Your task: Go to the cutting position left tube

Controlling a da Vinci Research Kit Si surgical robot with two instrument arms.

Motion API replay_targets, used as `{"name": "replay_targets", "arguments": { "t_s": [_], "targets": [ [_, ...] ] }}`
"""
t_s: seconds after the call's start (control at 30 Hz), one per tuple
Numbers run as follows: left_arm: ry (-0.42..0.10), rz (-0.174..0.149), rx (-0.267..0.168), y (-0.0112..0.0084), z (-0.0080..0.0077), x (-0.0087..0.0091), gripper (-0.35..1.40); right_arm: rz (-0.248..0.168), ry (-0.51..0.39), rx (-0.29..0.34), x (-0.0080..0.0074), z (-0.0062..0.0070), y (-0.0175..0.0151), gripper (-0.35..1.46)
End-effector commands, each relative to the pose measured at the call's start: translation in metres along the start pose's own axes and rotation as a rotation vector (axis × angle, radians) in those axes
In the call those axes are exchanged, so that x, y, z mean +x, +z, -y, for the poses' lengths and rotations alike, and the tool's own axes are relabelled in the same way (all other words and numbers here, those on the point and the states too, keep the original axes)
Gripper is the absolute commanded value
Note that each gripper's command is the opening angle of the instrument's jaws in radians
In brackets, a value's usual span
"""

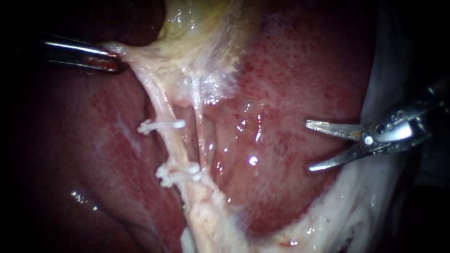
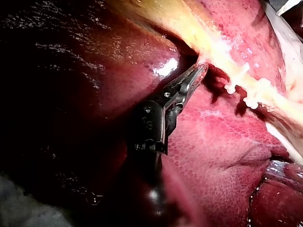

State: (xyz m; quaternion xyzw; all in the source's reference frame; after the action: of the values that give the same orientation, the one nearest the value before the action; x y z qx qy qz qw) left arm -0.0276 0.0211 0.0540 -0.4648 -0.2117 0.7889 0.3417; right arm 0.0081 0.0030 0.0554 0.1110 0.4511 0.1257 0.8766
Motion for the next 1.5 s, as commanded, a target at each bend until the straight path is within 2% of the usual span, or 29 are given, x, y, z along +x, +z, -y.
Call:
{"name": "replay_targets", "arguments": {
  "t_s": [0.03, 0.3, 0.67, 0.83, 1.0, 1.07, 1.2, 1.5],
  "targets": [
    [-0.002, -0.001, 0.003, 0.0001, -0.0002, 0.0, -0.35, -0.002, 0.001, 0.01, 0.0001, 0.0, 0.0002, 1.43],
    [0.002, -0.001, 0.002, 0.0002, -0.0009, 0.0, -0.35, -0.021, 0.013, 0.088, 0.0014, 0.0006, 0.0027, 1.45],
    [0.002, 0.001, -0.005, 0.0007, -0.0013, -0.0001, -0.35, -0.025, 0.104, 0.214, 0.0041, 0.0033, 0.0112, 1.45],
    [0.002, 0.001, -0.004, 0.0006, -0.0014, -0.0001, -0.35, -0.047, 0.172, 0.272, 0.0052, 0.0034, 0.0143, 1.45],
    [0.002, 0.001, -0.004, 0.0007, -0.0014, -0.0001, -0.35, -0.071, 0.235, 0.33, 0.0058, 0.0032, 0.0156, 1.45],
    [0.002, 0.001, -0.004, 0.0007, -0.0014, -0.0001, -0.35, -0.065, 0.248, 0.357, 0.0058, 0.003, 0.016, 1.45],
    [0.002, 0.001, -0.003, 0.0008, -0.0014, -0.0001, -0.35, -0.059, 0.257, 0.363, 0.005, 0.0027, 0.0169, 1.43],
    [0.003, 0.0, -0.002, 0.001, -0.0014, -0.0003, -0.35, -0.039, 0.29, 0.401, 0.0019, 0.0015, 0.0187, 1.43]
  ]
}}
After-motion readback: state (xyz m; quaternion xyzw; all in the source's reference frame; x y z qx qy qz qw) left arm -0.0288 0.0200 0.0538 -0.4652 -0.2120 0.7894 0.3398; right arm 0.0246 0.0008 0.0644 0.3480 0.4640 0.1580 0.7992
